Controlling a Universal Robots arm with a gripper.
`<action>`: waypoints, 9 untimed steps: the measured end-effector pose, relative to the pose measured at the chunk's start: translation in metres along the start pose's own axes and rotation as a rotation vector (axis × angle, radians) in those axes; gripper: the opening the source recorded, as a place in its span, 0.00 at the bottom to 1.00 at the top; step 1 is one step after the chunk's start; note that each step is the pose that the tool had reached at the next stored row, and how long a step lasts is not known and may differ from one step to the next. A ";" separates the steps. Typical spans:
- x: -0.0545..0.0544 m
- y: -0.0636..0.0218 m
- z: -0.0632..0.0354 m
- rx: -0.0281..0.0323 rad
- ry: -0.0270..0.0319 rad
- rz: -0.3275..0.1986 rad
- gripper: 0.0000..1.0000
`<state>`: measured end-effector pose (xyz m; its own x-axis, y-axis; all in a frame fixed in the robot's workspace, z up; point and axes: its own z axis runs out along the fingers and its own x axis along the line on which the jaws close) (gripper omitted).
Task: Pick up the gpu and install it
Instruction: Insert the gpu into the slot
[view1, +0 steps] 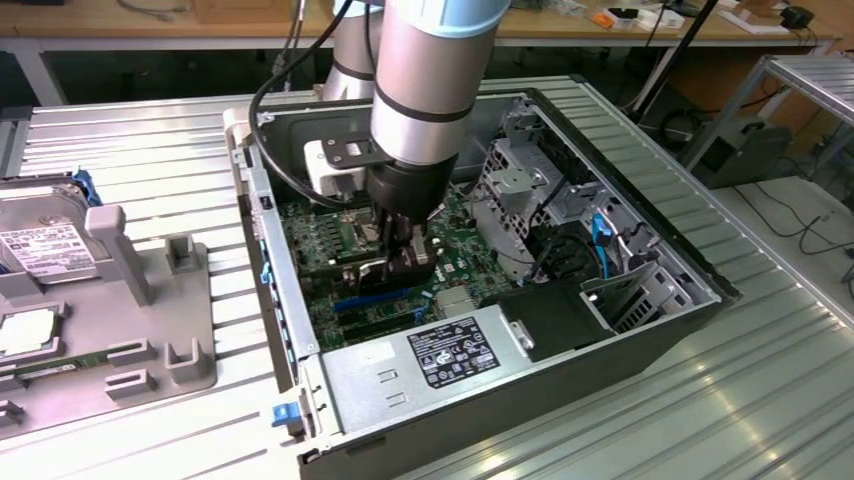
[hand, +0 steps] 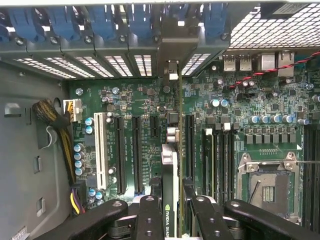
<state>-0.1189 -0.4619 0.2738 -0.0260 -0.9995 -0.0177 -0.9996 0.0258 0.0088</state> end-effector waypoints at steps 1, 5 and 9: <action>0.000 0.0000 0.0002 -0.0001 0.0001 0.000 0.27; 0.000 0.0001 0.0009 0.0000 0.0000 0.000 0.27; 0.000 0.0001 0.0009 0.0000 0.0000 0.000 0.27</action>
<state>-0.1190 -0.4619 0.2729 -0.0260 -0.9995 -0.0177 -0.9996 0.0259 0.0088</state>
